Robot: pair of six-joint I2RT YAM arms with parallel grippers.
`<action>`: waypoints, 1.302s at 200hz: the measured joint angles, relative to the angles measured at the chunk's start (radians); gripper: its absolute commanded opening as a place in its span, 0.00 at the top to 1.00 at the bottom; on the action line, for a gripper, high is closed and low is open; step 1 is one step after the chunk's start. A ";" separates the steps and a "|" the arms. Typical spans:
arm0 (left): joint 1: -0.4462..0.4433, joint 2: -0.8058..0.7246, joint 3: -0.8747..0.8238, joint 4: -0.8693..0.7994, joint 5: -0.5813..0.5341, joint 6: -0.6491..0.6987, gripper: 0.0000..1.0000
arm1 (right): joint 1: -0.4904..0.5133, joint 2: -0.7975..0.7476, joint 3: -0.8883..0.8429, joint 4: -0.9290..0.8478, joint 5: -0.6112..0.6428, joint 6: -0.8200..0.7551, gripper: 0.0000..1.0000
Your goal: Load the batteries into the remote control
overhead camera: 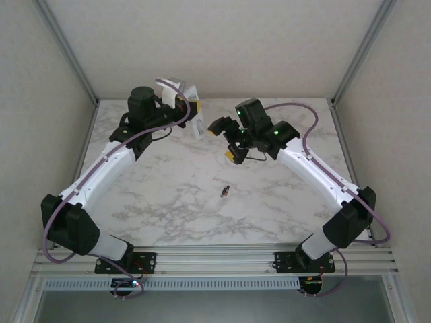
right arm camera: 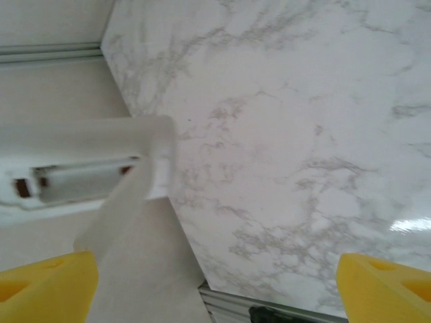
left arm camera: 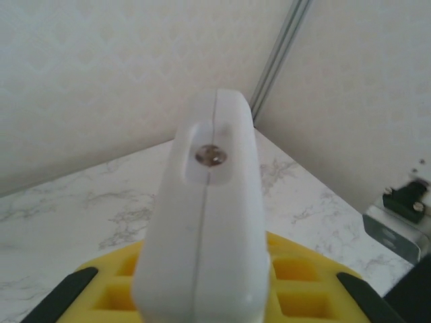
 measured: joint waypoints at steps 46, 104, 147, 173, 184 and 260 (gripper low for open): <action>0.000 0.000 0.015 0.010 -0.012 0.000 1.00 | -0.004 -0.006 -0.085 0.037 0.000 -0.019 0.07; 0.003 0.015 0.027 -0.037 -0.080 -0.023 1.00 | -0.039 -0.013 -0.095 0.069 0.055 -0.119 0.05; 0.009 0.015 0.028 -0.069 -0.110 -0.047 1.00 | -0.043 -0.111 -0.133 0.133 0.135 -0.380 0.05; 0.012 0.015 0.035 -0.077 -0.098 -0.077 1.00 | -0.016 -0.140 -0.137 0.222 0.159 -0.692 0.05; 0.012 0.014 0.042 -0.077 -0.084 -0.093 1.00 | -0.002 -0.136 -0.136 0.254 0.155 -0.827 0.04; 0.018 0.010 0.067 -0.034 0.044 -0.216 1.00 | 0.030 0.128 0.130 0.275 0.102 -1.373 0.34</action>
